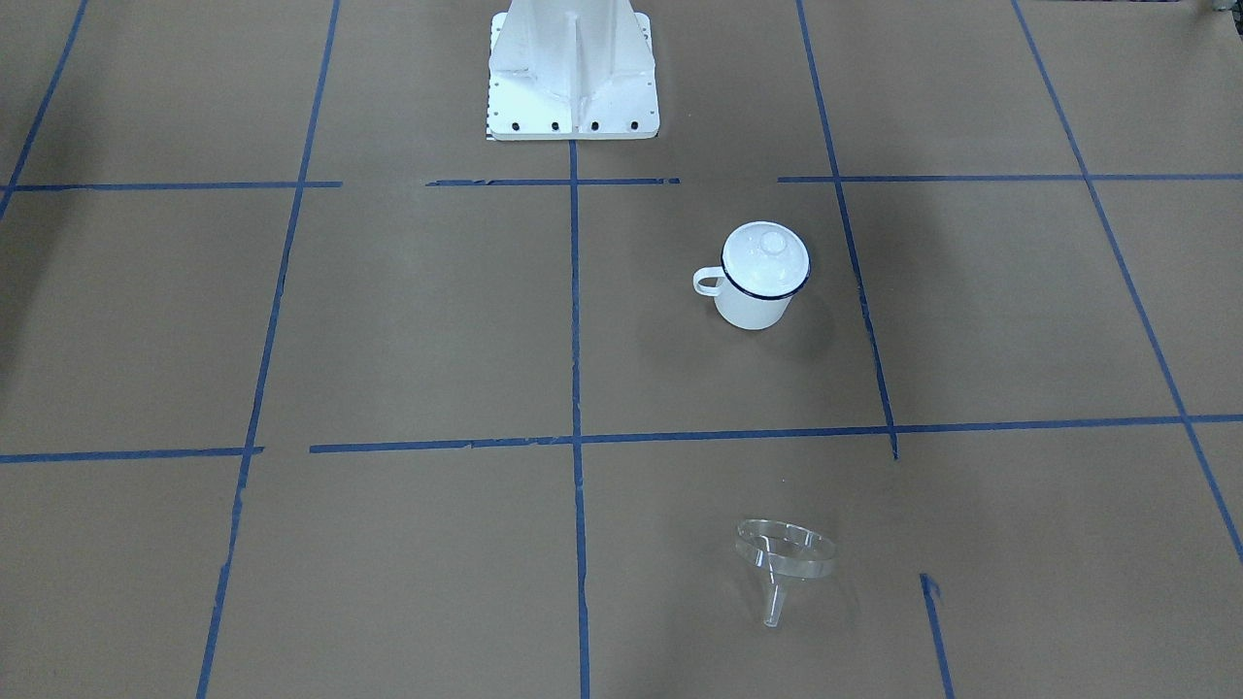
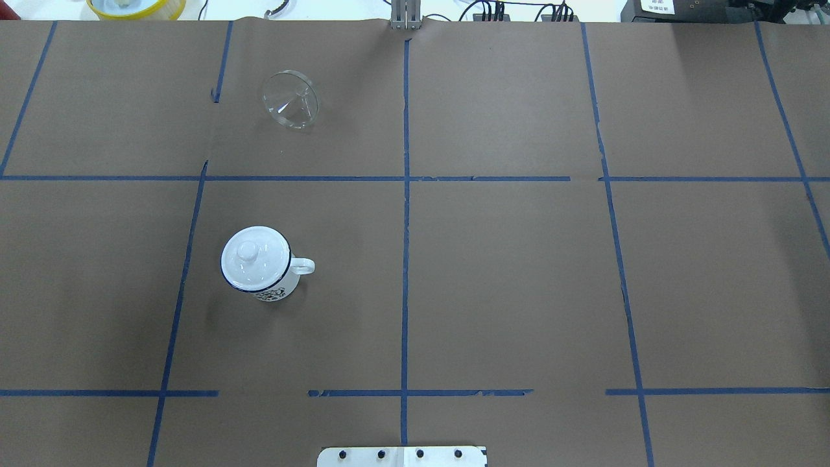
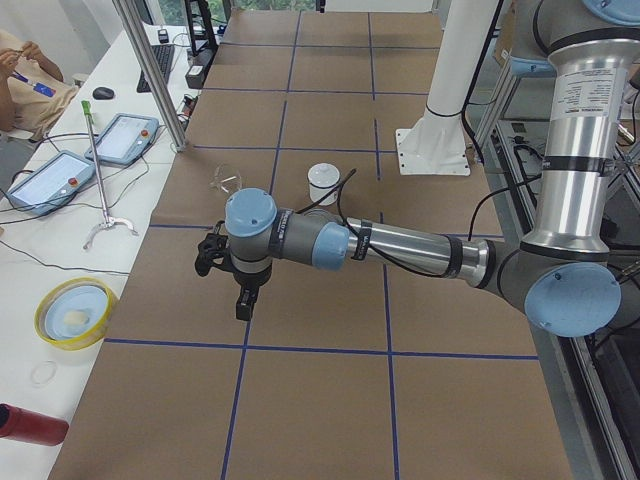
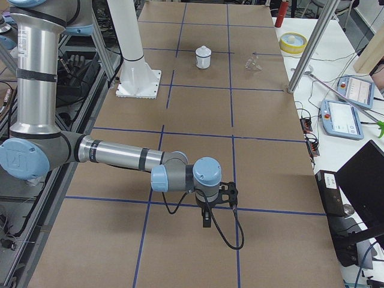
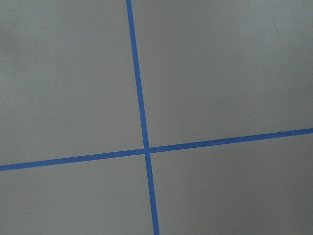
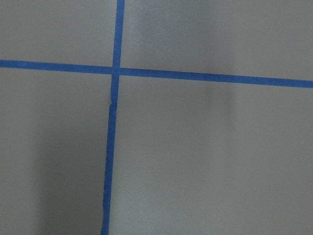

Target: Place funnel on cup

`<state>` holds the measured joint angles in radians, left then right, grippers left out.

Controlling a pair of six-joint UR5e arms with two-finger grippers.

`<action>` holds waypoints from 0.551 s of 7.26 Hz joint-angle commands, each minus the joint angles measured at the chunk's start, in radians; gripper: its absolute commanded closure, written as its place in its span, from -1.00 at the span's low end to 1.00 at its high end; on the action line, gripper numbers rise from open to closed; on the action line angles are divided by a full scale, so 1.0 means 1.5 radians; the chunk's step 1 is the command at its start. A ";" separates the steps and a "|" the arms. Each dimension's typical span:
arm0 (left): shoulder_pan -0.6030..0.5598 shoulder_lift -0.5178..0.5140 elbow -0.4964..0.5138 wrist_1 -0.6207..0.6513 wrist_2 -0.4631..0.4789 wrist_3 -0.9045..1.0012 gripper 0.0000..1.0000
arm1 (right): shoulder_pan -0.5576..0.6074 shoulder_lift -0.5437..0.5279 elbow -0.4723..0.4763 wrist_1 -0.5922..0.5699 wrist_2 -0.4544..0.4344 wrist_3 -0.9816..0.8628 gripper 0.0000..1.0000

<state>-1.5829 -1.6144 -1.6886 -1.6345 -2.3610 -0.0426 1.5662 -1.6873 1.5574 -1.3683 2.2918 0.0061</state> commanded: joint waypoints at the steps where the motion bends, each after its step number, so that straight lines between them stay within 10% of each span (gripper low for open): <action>1: -0.003 -0.004 0.007 -0.004 -0.001 -0.005 -1.00 | 0.000 0.000 0.000 0.000 0.000 0.000 -1.00; 4: 0.018 -0.006 -0.022 -0.014 -0.056 -0.109 -1.00 | 0.000 0.000 0.000 0.000 0.001 0.000 -1.00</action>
<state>-1.5786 -1.6182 -1.6989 -1.6448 -2.3890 -0.0966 1.5662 -1.6874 1.5570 -1.3683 2.2920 0.0062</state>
